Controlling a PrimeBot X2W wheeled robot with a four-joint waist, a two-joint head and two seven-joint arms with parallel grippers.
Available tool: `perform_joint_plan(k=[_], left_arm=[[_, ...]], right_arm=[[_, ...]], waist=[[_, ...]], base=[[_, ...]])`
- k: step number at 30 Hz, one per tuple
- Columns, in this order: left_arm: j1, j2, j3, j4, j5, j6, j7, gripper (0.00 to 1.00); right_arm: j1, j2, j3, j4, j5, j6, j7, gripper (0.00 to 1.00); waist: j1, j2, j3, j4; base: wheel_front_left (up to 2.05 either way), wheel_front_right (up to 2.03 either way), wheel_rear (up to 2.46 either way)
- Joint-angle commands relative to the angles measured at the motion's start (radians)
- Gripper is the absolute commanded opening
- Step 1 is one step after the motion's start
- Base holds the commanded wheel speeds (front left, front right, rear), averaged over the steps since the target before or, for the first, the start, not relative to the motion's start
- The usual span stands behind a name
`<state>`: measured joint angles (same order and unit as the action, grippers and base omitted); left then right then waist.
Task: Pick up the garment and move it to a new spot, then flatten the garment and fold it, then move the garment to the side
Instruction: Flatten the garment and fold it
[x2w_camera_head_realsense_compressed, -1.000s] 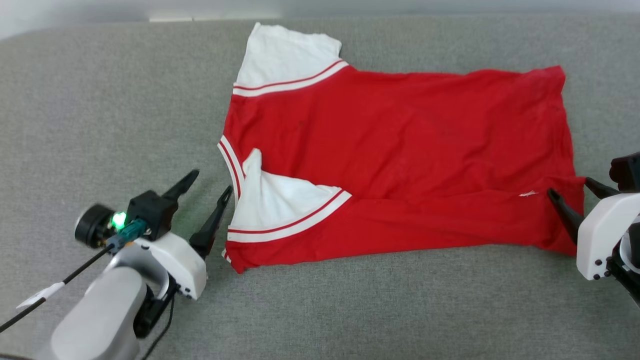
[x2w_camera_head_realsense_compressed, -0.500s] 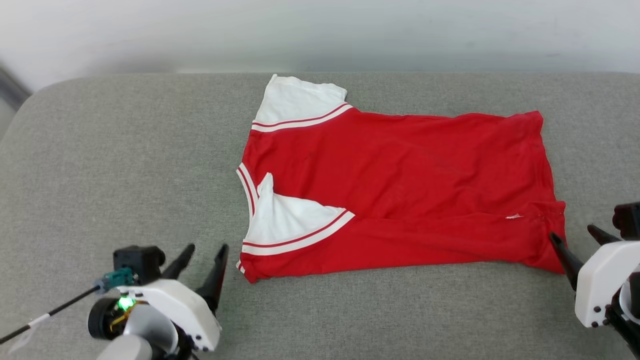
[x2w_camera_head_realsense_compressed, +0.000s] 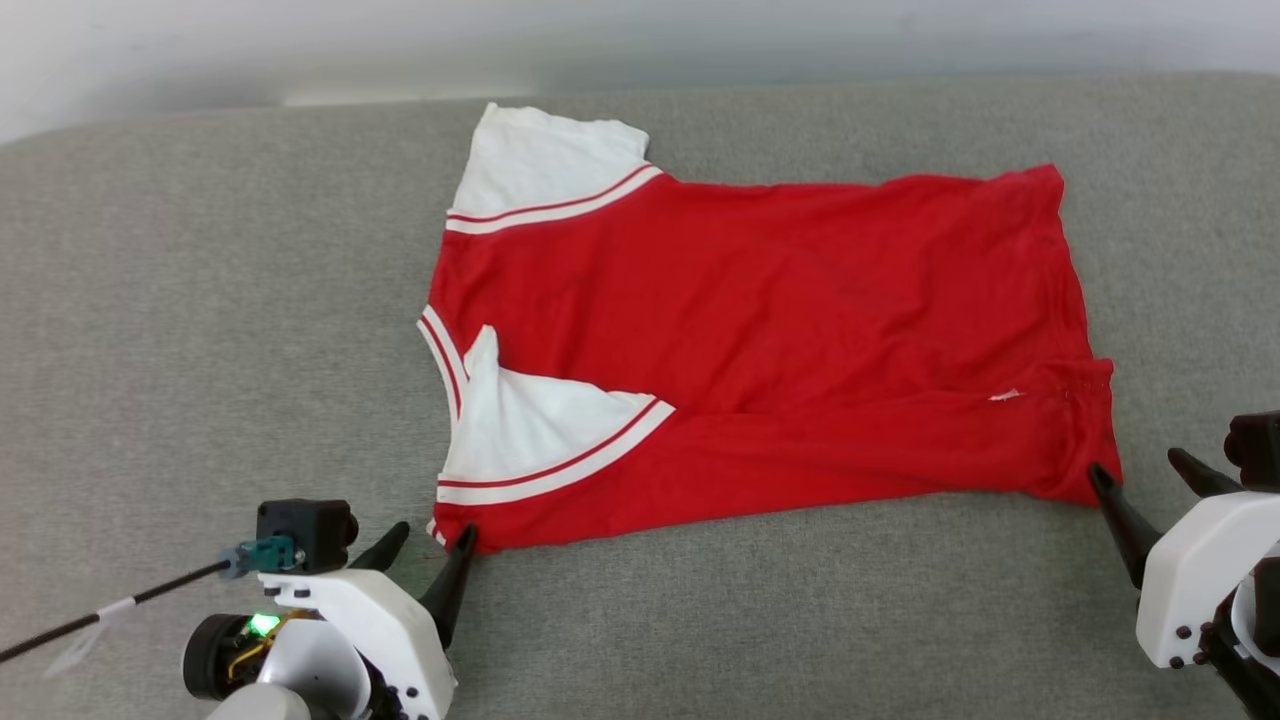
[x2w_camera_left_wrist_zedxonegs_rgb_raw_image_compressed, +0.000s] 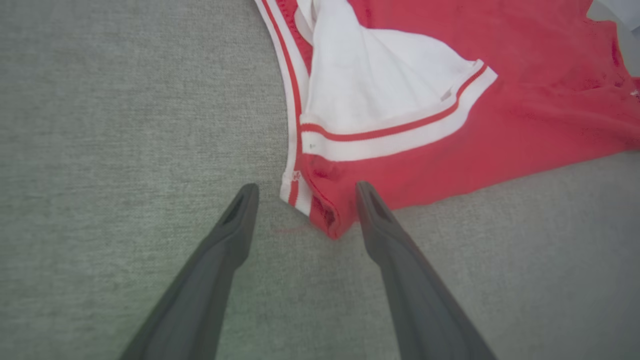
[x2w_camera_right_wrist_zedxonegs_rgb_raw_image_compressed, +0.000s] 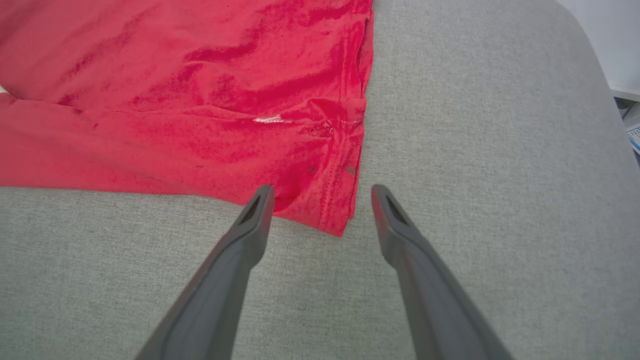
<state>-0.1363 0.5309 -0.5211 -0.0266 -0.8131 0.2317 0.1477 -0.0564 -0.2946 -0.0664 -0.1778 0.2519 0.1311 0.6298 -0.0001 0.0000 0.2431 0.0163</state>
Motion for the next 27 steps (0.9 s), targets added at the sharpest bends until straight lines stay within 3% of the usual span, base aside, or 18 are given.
perform_joint_plan(k=[1, 8, 12, 14, 18, 27], left_arm=[[-0.014, 0.007, 0.001, 0.008, 0.006, 0.006, 0.004, 1.00], [-0.039, 0.020, -0.027, 0.081, 0.030, 0.043, 0.075, 1.00], [-0.023, 0.022, -0.092, 0.119, 0.032, 0.023, 0.158, 0.96], [-0.010, 0.014, -0.122, 0.126, 0.026, 0.007, 0.185, 0.03], [-0.002, 0.001, -0.133, 0.130, 0.022, -0.007, 0.178, 0.00], [-0.059, 0.023, -0.083, 0.040, 0.073, 0.012, 0.069, 0.00]], right_arm=[[-0.001, 0.001, 0.001, -0.008, -0.009, -0.001, 0.001, 1.00], [-0.027, -0.012, -0.005, -0.029, -0.006, -0.001, -0.005, 1.00], [-0.028, -0.019, 0.007, -0.020, -0.011, -0.001, -0.014, 1.00], [-0.037, -0.022, 0.011, -0.016, -0.009, -0.001, -0.016, 1.00], [-0.049, -0.036, 0.010, 0.004, -0.015, -0.001, -0.013, 1.00], [-0.080, -0.059, 0.021, 0.118, -0.027, -0.001, 0.038, 1.00]], waist=[[0.0001, 0.0000, 0.023, -0.016], [0.0001, 0.0000, 0.080, -0.039], [0.0001, 0.0000, 0.089, -0.042], [0.0001, 0.0000, 0.083, -0.041], [0.0001, 0.0000, 0.058, -0.027], [0.0001, 0.0000, 0.022, 0.026]], base=[[0.00, 0.00, 0.00], [0.00, 0.00, 0.00], [0.00, 0.00, 0.00], [0.00, 0.00, 0.00], [0.00, 0.00, 0.00], [0.00, 0.00, 0.00]])
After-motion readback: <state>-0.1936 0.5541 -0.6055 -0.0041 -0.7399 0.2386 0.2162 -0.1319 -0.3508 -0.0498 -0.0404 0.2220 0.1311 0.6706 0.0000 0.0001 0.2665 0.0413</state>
